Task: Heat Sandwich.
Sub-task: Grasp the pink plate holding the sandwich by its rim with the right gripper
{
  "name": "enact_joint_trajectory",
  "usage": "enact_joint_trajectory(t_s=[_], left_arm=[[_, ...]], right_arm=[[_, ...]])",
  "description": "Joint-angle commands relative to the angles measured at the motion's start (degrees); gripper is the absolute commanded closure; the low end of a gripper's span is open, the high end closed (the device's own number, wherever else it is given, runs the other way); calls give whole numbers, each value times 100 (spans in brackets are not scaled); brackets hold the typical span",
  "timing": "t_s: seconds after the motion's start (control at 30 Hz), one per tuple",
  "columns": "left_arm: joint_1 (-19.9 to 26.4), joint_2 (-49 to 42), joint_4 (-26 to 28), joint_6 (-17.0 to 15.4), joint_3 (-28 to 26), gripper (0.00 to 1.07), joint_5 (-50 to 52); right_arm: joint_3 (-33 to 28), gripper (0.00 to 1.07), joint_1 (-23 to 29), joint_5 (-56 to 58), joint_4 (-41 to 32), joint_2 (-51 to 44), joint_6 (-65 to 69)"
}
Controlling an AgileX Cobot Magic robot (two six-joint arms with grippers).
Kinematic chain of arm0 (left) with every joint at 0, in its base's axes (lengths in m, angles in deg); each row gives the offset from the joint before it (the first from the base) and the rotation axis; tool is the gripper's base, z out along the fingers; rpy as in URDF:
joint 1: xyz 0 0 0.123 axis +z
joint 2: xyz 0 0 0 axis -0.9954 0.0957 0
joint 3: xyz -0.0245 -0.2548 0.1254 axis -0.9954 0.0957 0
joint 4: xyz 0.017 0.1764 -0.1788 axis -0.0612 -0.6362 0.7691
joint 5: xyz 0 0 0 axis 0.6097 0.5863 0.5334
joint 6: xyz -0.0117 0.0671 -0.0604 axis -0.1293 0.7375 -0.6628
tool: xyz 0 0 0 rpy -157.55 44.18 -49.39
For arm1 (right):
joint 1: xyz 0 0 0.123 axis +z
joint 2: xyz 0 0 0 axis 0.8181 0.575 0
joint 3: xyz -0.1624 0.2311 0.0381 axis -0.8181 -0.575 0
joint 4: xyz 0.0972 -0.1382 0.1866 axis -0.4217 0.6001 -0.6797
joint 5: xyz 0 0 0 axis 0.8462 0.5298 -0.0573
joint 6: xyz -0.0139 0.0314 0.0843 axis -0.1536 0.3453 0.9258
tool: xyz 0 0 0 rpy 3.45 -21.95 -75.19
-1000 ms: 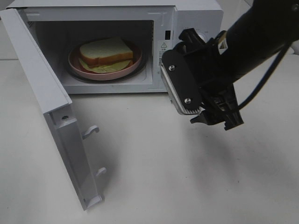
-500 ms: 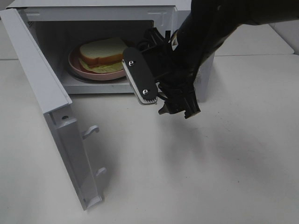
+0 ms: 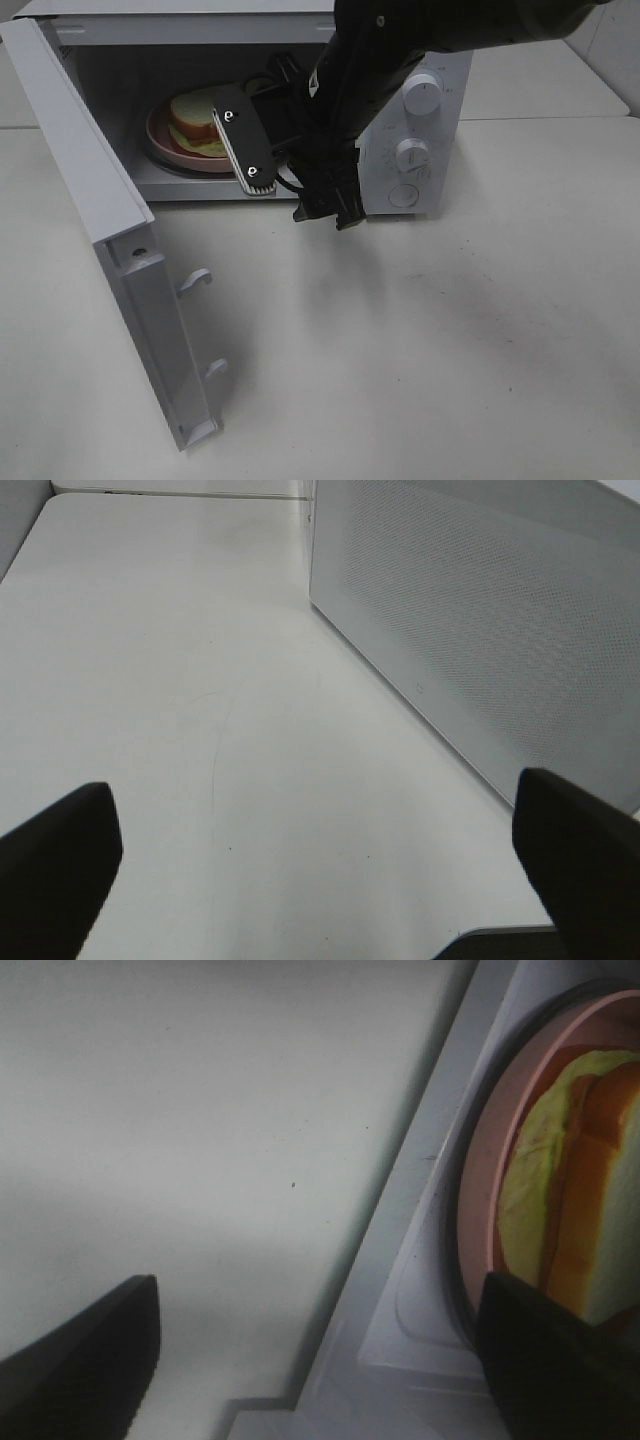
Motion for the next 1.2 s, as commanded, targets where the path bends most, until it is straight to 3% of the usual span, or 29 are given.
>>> enact_joint_trajectory(t_s=[0.03, 0.3, 0.7, 1.0, 1.2], left_arm=[[6, -29, 11, -11, -6, 7, 74], [6, -29, 11, -11, -6, 7, 74], [6, -29, 11, -11, -6, 7, 74], [6, -29, 11, -11, -6, 7, 74], [6, -29, 11, -11, -6, 7, 74]], right_arm=[[229, 26, 11, 29, 103, 149, 229], [1026, 21, 11, 178, 143, 825, 710], [1851, 21, 11, 264, 138, 1524, 716], [2871, 22, 11, 831, 275, 2040, 779], [3008, 22, -6, 865, 269, 2143, 773]])
